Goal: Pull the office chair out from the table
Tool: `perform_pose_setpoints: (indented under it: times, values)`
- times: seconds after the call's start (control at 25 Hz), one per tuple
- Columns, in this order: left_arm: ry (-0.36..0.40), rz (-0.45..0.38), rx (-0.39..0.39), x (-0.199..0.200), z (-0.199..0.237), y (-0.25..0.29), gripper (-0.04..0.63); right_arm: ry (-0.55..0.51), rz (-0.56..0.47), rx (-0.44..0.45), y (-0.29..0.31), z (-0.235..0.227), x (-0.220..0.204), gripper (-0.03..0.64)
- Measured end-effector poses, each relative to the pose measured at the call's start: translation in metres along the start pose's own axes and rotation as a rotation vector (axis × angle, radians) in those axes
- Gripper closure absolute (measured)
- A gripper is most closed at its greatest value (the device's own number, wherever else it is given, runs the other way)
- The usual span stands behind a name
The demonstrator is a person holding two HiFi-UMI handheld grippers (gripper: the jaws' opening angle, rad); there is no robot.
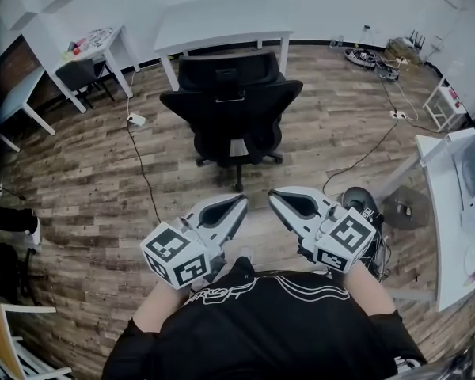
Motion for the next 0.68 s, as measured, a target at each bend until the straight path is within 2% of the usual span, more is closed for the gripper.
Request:
perform_pose_setpoints:
  times: [0.16,0.36,0.68]
  values:
    - [0.02,-0.019,0.011,0.002,-0.011,-0.008,0.589,-0.021,-0.003,0.0,-0.006,0.01,0.006,0.583]
    - [0.0,-0.04,0.004,0.001,-0.021,-0.012,0.589,-0.016,-0.002,-0.001,-0.015,0.018,0.006,0.583]
    - [0.046,-0.022,0.014,-0.007,-0.044,-0.015,0.589,-0.027,-0.016,0.016,-0.031,0.033,0.004,0.583]
Point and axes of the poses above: the fingertips, and each gripper's own axes: y forward along the fingers, z to its left, x out of its top, the point moved 4 cm from there along -y, backward along the fingers
